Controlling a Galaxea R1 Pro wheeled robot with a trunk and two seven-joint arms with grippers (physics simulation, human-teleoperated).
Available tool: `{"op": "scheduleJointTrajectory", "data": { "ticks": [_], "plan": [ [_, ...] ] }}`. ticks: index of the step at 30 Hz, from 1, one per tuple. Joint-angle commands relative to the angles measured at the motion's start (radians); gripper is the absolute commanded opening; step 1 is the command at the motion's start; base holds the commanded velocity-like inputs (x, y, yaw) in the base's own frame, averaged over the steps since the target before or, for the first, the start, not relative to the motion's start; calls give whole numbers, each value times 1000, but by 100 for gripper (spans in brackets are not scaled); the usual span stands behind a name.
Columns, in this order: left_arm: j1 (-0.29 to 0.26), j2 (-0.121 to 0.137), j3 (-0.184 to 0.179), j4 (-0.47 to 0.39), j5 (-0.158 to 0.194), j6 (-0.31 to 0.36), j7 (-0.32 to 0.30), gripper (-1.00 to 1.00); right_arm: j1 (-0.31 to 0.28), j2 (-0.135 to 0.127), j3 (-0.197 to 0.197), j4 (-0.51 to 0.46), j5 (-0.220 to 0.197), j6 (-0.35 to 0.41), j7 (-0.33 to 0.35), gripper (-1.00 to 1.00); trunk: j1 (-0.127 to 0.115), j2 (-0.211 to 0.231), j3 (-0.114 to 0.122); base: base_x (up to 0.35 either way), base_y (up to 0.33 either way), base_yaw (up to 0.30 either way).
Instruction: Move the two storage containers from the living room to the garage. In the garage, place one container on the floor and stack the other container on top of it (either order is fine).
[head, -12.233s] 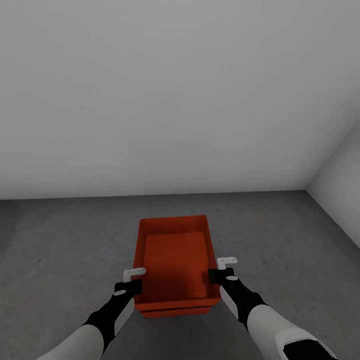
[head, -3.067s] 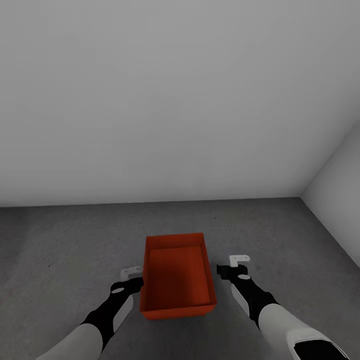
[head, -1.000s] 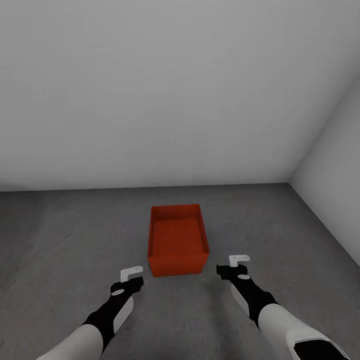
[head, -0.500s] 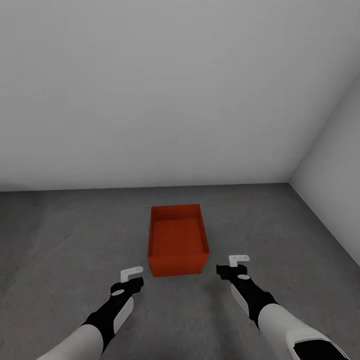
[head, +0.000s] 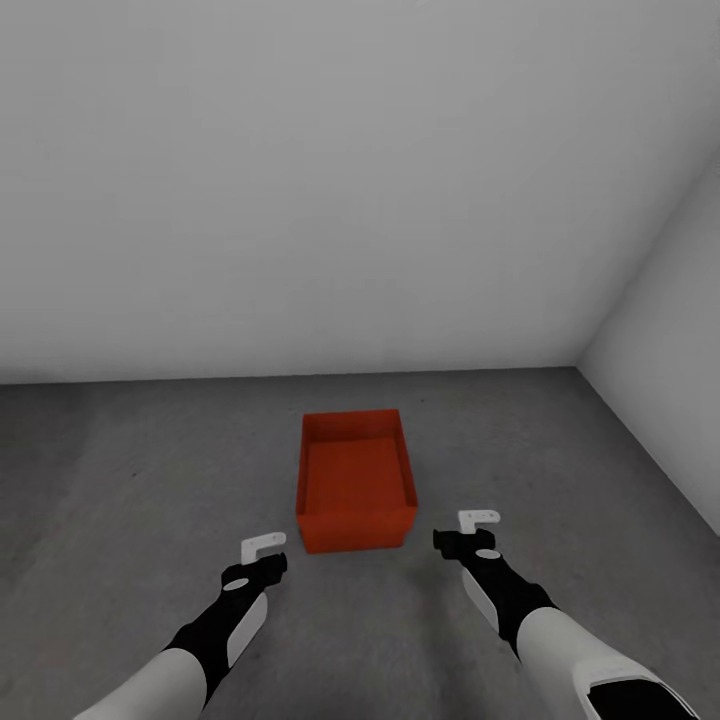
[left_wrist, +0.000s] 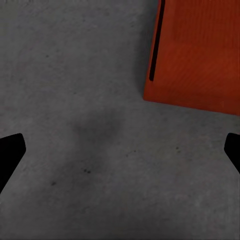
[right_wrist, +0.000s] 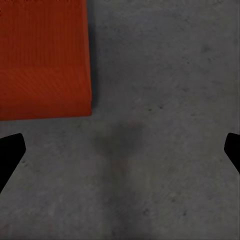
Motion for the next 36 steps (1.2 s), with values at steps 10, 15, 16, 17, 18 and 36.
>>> {"op": "scheduleJointTrajectory", "data": {
  "ticks": [10,15,16,17,18,36],
  "plan": [
    [0,1,-8,-1,6,5,9,100,0,-2,8,-1,-3,5,-7,100,-38,70,31,0,0,0],
    [0,2,-8,6,10,5,7,100,0,-1,8,2,-4,5,-7,100,-57,105,46,0,0,0],
    [0,1,-8,7,11,5,7,100,0,0,8,3,-4,5,-7,100,-61,112,49,0,0,0],
    [0,1,-8,9,12,5,6,100,0,0,8,8,-6,5,-7,100,-65,119,52,0,0,0],
    [0,1,-8,11,12,5,6,100,0,0,8,9,-7,5,-8,100,-69,126,56,0,0,0],
    [0,20,-7,375,29,-5,7,100,-6,-145,8,334,-17,6,-15,100,-138,252,112,0,0,0]
  ]
}}
